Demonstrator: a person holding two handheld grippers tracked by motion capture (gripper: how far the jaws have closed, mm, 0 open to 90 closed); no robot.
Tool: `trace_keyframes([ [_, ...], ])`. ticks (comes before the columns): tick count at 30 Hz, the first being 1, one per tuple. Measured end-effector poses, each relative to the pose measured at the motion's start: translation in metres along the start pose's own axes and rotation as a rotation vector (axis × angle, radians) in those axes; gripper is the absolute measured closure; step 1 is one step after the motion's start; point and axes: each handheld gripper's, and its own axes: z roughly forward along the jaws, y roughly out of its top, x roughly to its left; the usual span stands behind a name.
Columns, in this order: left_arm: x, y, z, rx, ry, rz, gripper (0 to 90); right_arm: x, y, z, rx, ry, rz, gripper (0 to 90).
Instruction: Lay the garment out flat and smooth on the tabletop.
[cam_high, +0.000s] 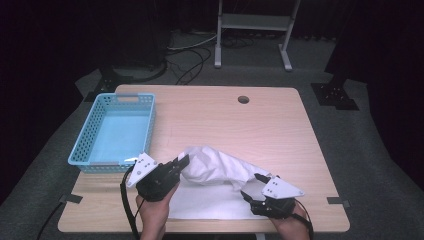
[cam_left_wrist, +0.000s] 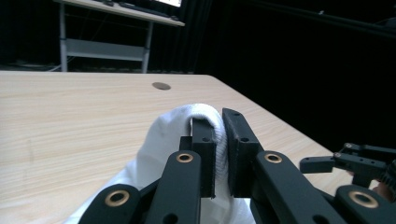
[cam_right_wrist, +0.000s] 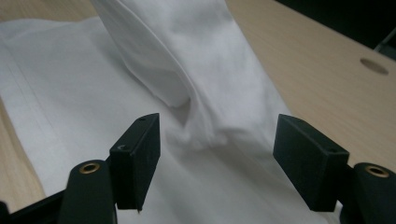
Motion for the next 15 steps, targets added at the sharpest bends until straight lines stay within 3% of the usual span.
trace_keyframes([
  [4,-0.010,0.000,0.005,-0.009,-0.036,0.001,83.4,0.016,0.014,0.001,-0.071,-0.007,-0.041,31.9],
  [8,-0.024,-0.004,0.013,0.003,-0.072,0.027,83.2,0.024,0.022,0.001,-0.112,0.020,-0.037,31.6],
  [15,-0.053,-0.028,0.032,0.056,-0.136,0.051,83.2,0.023,0.010,0.001,-0.077,0.037,-0.027,30.0],
])
